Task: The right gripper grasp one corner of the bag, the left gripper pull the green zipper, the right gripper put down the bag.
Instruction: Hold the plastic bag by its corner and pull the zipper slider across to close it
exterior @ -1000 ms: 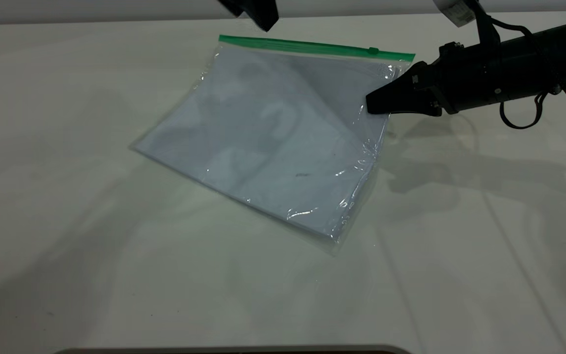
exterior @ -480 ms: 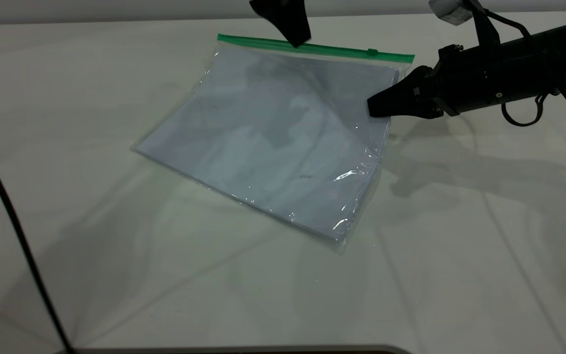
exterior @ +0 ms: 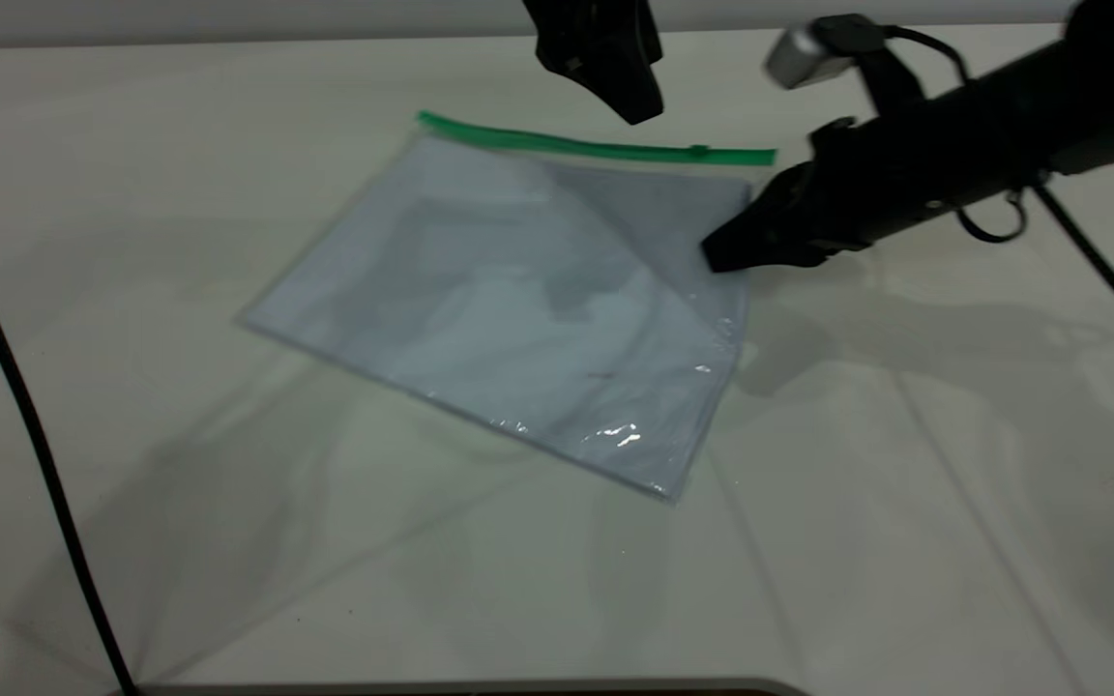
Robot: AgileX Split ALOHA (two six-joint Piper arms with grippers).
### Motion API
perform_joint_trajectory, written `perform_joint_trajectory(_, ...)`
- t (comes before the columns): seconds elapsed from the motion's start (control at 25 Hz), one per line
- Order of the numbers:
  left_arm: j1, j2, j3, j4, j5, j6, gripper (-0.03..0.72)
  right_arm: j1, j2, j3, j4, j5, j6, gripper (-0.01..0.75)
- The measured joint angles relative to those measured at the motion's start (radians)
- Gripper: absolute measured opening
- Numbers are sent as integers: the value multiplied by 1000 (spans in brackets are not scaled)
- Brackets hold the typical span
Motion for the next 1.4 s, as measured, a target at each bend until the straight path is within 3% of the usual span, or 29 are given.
perform_joint_trajectory(0.16, 0, 1, 0, -10, -3, 37, 549, 37, 0, -34, -27, -26, -1, 35)
perform_joint_trajectory(0.8, 0, 61, -1, -23, 0, 76, 532, 39, -32, -53, -77, 40, -1, 35)
perform_joint_trajectory(1.04, 1, 63, -1, -84, -1, 121, 444, 39, -32, -53, -82, 50, 2, 35)
perform_joint_trajectory(1.4, 5, 63, -1, -86, 9, 124, 224, 37, -32, -53, -82, 51, 32, 35)
